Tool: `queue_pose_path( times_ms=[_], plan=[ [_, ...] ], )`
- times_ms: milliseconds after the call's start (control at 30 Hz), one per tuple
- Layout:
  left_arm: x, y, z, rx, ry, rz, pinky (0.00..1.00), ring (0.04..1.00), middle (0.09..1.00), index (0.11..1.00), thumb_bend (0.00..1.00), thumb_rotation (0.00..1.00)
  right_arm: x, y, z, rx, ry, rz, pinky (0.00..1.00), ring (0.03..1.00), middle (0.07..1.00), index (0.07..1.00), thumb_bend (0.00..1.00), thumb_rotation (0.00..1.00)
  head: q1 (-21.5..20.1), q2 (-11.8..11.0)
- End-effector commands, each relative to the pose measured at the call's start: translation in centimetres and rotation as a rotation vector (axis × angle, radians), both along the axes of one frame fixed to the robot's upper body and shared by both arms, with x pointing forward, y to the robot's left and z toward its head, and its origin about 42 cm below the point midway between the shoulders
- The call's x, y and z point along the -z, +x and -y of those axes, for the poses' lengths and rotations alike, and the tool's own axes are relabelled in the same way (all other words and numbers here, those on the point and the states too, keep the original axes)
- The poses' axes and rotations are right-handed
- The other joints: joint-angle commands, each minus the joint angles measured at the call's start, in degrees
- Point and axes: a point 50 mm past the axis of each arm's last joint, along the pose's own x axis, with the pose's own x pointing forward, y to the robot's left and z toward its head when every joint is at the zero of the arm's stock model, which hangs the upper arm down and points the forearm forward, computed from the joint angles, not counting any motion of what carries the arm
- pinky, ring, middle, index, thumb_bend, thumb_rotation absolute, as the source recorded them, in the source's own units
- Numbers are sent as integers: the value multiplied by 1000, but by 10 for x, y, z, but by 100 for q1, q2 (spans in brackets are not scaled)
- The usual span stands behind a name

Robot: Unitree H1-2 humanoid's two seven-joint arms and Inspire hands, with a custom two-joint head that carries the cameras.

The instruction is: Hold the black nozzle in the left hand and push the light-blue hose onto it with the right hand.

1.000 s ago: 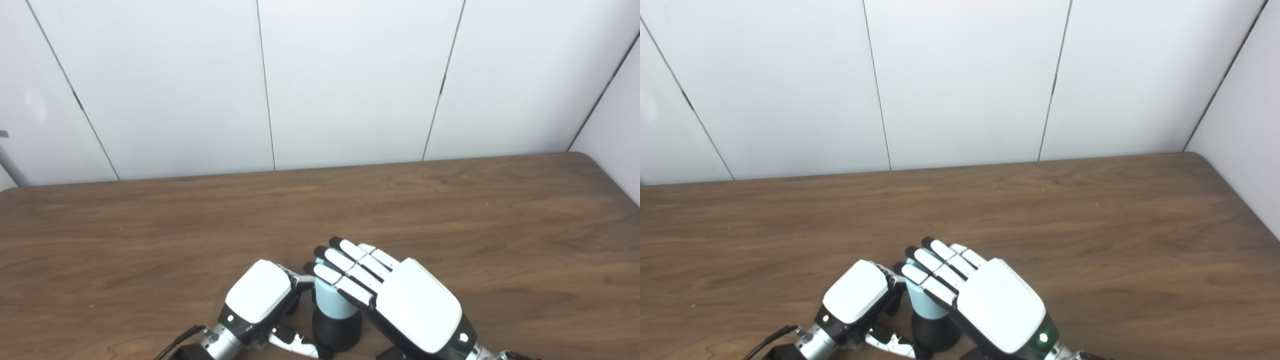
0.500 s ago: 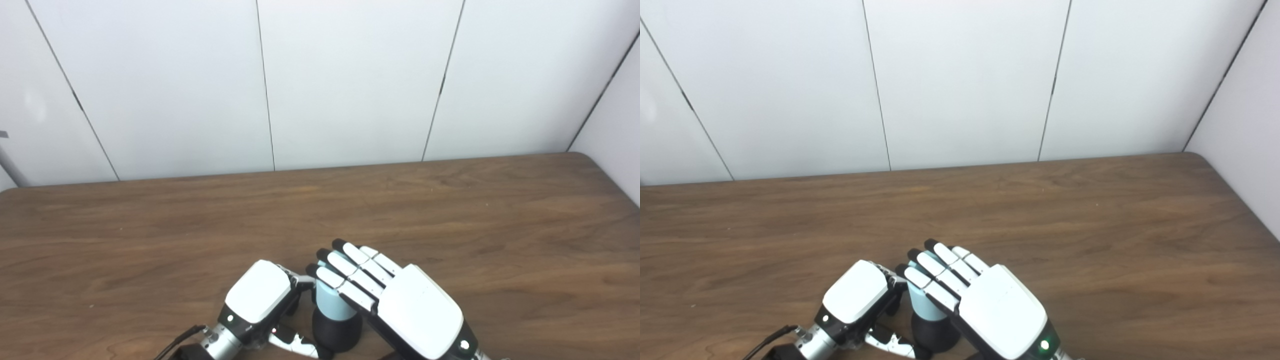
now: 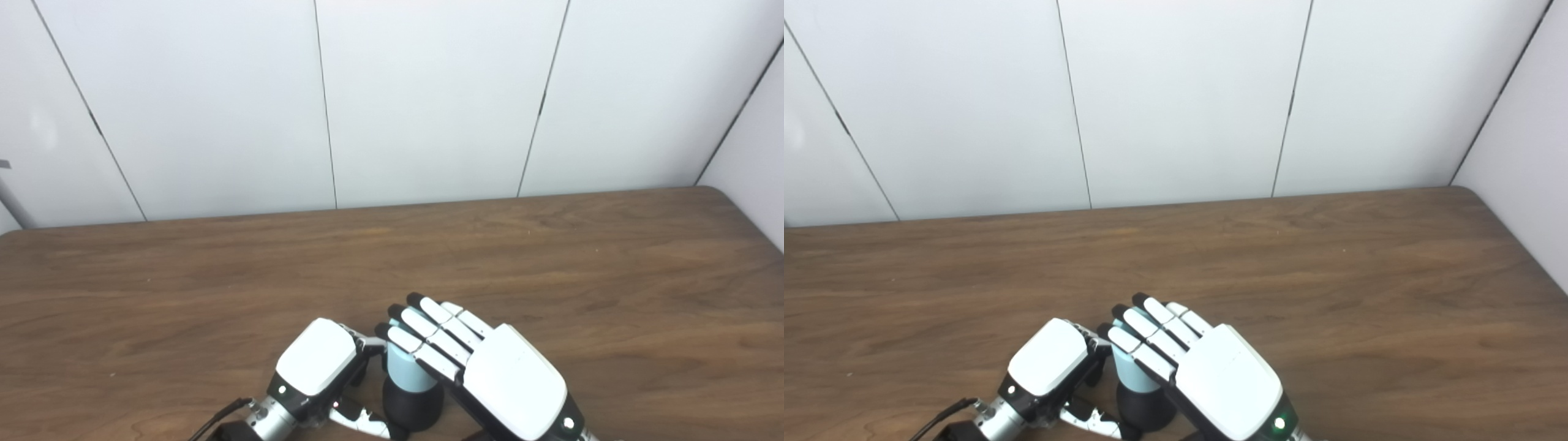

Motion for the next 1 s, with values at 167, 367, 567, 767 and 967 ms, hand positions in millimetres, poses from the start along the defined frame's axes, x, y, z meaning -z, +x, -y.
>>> queue_pose_path(
  times_ms=[167, 367, 567, 767, 967],
  plan=[
    [48, -27, -7, -7, 101, -139, 125, 184, 270, 481, 515, 39, 21, -5, -1, -26, -44, -91, 826, 928, 919, 880, 708, 662, -11, -14],
    [48, -27, -7, -3, 110, -143, 136, 195, 283, 481, 515, 39, 17, -1, -2, -20, -10, -80, 887, 954, 947, 908, 663, 714, -11, -23],
    [48, -28, -7, -6, 110, -143, 129, 186, 269, 481, 515, 39, 7, 6, -1, 2, 28, -61, 908, 958, 951, 912, 668, 728, -25, -24],
    [49, -27, -6, -6, 104, -142, 123, 181, 265, 480, 515, 38, -7, 10, -1, 10, 43, -27, 992, 984, 964, 927, 685, 763, -15, -39],
    [49, -27, -7, -6, 109, -144, 125, 180, 261, 480, 515, 38, -12, 11, -3, 5, 57, -13, 1000, 1000, 977, 940, 679, 771, -19, -40]
  ],
)
